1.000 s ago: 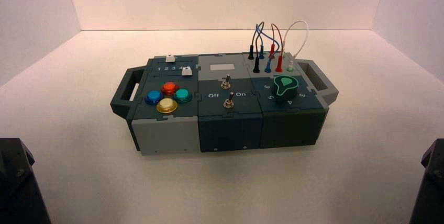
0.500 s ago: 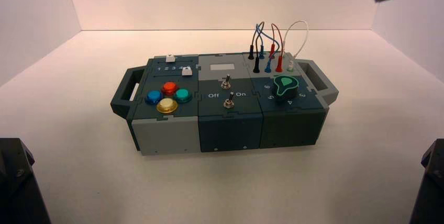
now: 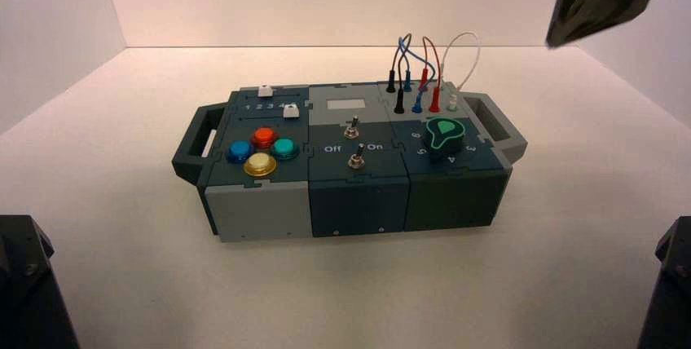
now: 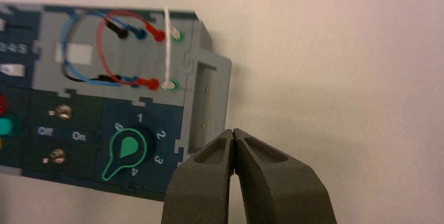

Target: Flip the top switch off with the left gripper.

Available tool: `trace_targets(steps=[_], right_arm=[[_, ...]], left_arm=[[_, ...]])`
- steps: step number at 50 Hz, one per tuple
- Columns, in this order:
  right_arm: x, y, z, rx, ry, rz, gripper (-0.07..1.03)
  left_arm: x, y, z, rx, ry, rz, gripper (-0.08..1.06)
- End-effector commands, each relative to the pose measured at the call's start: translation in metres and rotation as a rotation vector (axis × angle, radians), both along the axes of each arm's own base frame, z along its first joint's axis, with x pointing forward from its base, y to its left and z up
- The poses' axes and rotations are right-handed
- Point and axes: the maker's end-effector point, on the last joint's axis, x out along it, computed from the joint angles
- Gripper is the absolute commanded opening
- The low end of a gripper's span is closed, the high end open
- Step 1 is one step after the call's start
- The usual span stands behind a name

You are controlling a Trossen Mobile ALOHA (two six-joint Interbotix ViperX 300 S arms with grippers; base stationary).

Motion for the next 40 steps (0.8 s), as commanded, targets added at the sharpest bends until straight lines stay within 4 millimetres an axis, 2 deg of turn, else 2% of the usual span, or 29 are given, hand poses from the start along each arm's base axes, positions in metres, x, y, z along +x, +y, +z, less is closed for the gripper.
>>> trace_targets(steps=[1,8,21,40], right_arm=[[0.014,0.007,0.006,0.012,-0.001,0.004,-0.03],[0.019,0.013,-0.006,0.020,0.055,0.006,-0.03],[0.026,0.044,-0.023,0.025,0.139,0.078,-0.03],[0.033,0.047,-0.048,0.006,0.227,0.074,-0.03]], left_arm=[[0.005,-0.008,0.008,-0.023,0.001,-0.006,-0.03],[0.004,-0.014,0.000,-0.034,0.044,-0.009,-0.03],[0.001,-0.030,-0.002,-0.084,0.091,-0.007,-0.03],[-0.004,-0.039,-0.003,-0.122,0.118,-0.002,-0.03]])
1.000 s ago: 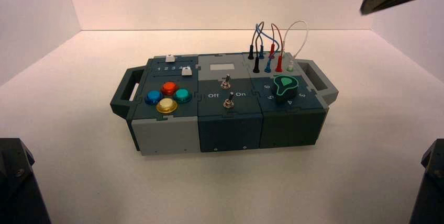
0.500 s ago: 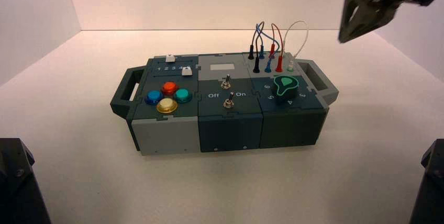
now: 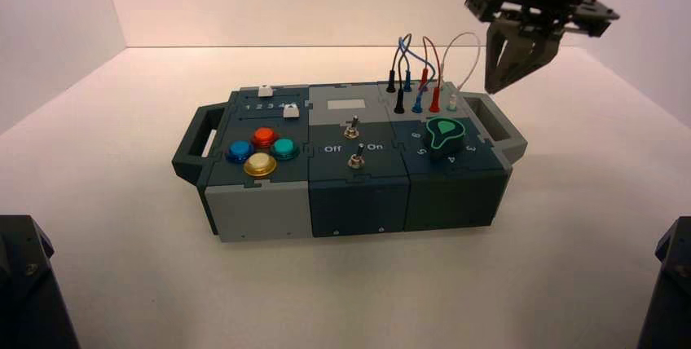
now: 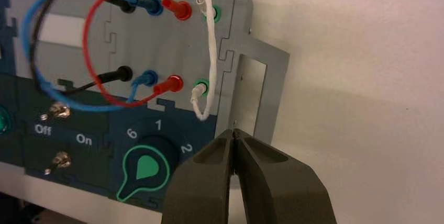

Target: Flip the top switch off with the left gripper.

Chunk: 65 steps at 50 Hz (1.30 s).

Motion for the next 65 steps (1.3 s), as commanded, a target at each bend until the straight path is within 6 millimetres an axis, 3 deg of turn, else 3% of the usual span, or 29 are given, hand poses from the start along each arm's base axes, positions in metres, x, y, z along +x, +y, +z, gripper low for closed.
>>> trace_targets(steps=[1,16,23,37,48,52,65], right_arm=[[0.011,0.003,0.000,0.002,-0.004,-0.003,-0.03],[0.020,0.004,-0.027,-0.027,0.075,-0.002,-0.03],[0.021,0.006,-0.042,-0.043,0.127,0.005,-0.03],[0.020,0.006,-0.053,-0.055,0.166,0.011,-0.03],[0.020,0.006,-0.052,-0.055,0.171,0.012,-0.03],[0.021,0.006,-0.052,-0.055,0.174,0.013,-0.03],[0.019,0.006,-0.056,-0.060,0.190,0.013,-0.03]], left_arm=[[0.004,-0.005,0.013,-0.025,-0.022,0.004,-0.03],[0.002,-0.010,0.013,-0.048,0.003,0.005,-0.03],[0.004,-0.022,0.002,-0.044,0.061,-0.011,-0.03],[0.009,-0.059,-0.010,-0.029,0.125,-0.087,-0.03],[0.005,-0.104,-0.015,-0.028,0.187,-0.159,-0.03],[0.001,-0.123,-0.023,-0.023,0.230,-0.175,-0.03],[-0.011,-0.157,-0.050,0.015,0.320,-0.204,-0.03]])
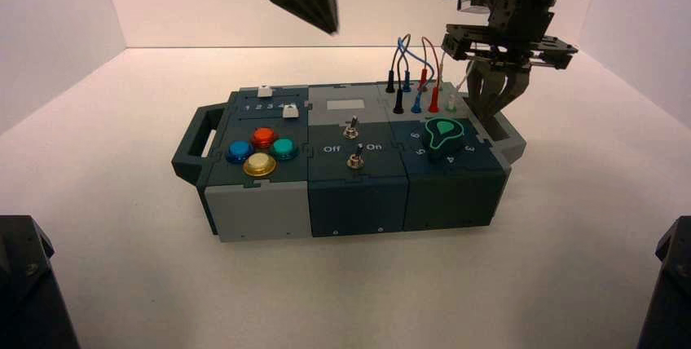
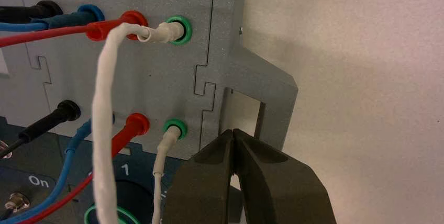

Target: Flip the top switch off with the left gripper.

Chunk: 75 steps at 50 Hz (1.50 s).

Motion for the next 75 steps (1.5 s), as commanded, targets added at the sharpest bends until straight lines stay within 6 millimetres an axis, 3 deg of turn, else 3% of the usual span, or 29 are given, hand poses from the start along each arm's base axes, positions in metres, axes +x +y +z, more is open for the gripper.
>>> trace_targets(steps=[1,17,44,75], right_arm=[[-0.001,0.003,-0.004,-0.003,0.008,0.017,-0.03],[-0.005,0.001,-0.010,-0.010,0.034,0.017,-0.03],[-0.009,0.002,-0.015,-0.016,0.061,0.021,-0.03],[-0.012,0.001,-0.018,-0.020,0.077,0.023,-0.03]], left_arm=[[0.002,-0.018,0.005,-0.022,0.000,-0.003,-0.03],[0.005,-0.040,-0.008,-0.007,0.048,0.017,-0.03],[0.003,-0.059,-0.027,0.026,0.115,0.052,-0.03],[-0.002,-0.053,-0.057,0.096,0.168,0.067,-0.03]])
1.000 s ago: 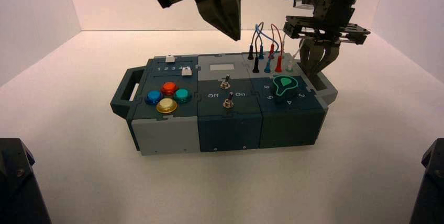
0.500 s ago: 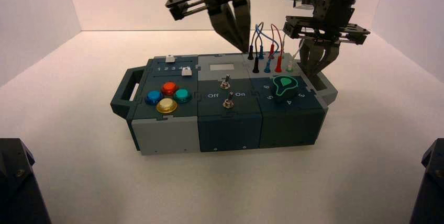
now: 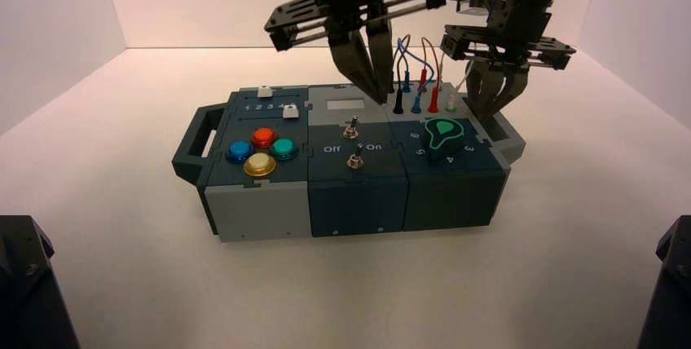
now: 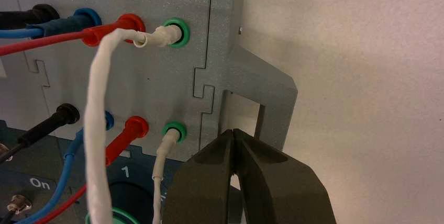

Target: Flip the top switch off with the left gripper.

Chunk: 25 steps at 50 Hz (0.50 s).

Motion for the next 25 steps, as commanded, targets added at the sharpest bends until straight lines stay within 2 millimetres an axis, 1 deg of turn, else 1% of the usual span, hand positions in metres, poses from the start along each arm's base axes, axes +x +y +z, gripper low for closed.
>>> trace_targets(steps=[1,11,25], right_arm=[[-0.010,0.001,-0.013,-0.016,0.047,0.025,-0.03],[-0.010,0.001,-0.013,-0.017,0.050,0.026,-0.03],[-0.011,0.001,-0.014,-0.017,0.052,0.028,-0.03]], left_arm=[[0.002,-0.004,0.005,-0.014,-0.011,-0.001,-0.03],[0.003,-0.005,0.001,-0.004,-0.009,-0.005,-0.03],[0.005,-0.006,-0.016,0.033,0.009,-0.012,-0.03]])
